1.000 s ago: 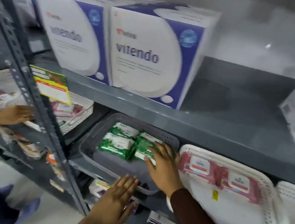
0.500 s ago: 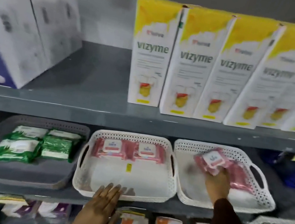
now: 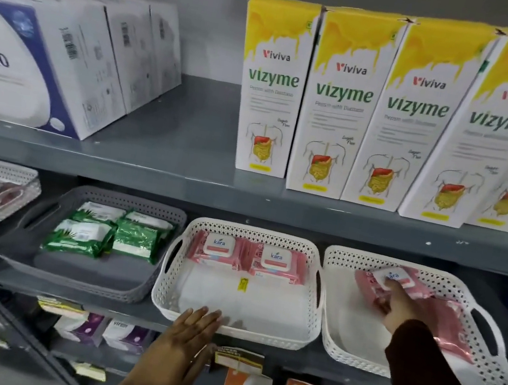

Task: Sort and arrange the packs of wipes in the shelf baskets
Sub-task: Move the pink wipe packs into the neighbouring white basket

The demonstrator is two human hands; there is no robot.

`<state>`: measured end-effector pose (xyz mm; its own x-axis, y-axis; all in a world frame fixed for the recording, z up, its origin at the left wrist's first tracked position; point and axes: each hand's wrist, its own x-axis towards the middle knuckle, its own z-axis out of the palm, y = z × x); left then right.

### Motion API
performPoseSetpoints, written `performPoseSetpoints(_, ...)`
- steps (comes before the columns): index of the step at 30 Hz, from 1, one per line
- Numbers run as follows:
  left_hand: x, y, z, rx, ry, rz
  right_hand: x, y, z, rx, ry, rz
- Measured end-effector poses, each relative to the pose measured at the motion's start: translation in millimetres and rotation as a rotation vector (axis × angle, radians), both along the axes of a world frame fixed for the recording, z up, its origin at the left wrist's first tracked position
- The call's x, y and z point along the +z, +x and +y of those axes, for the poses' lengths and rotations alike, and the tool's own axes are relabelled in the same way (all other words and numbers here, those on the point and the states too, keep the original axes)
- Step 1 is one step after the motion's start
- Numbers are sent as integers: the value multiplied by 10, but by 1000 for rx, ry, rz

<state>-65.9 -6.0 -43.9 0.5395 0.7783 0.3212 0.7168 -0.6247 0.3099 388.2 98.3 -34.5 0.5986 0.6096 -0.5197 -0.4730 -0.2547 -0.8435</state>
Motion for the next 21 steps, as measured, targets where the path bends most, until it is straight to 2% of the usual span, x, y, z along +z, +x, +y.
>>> performPoseSetpoints(4,3,-148,36,26,3,-10,484,-537,-237,-80,146,-15)
performPoseSetpoints(7,-9,-208,68,38,27,2,707,-1113,-351,132,255,-67)
performPoseSetpoints(10,-42,-222,24,28,28,8,741,-1748,-397,446,295,-3)
performPoseSetpoints(12,-40,-230,5,30,36,-6,670,-2167,-353,633,243,59)
performPoseSetpoints(14,-36,-304,19,31,42,-11,547,-2582,-236,722,171,120)
performPoseSetpoints(18,-31,-345,67,31,59,-6,436,-3094,-24,687,111,320)
performPoseSetpoints(21,-53,-317,48,22,51,12,375,-3113,-58,692,46,354)
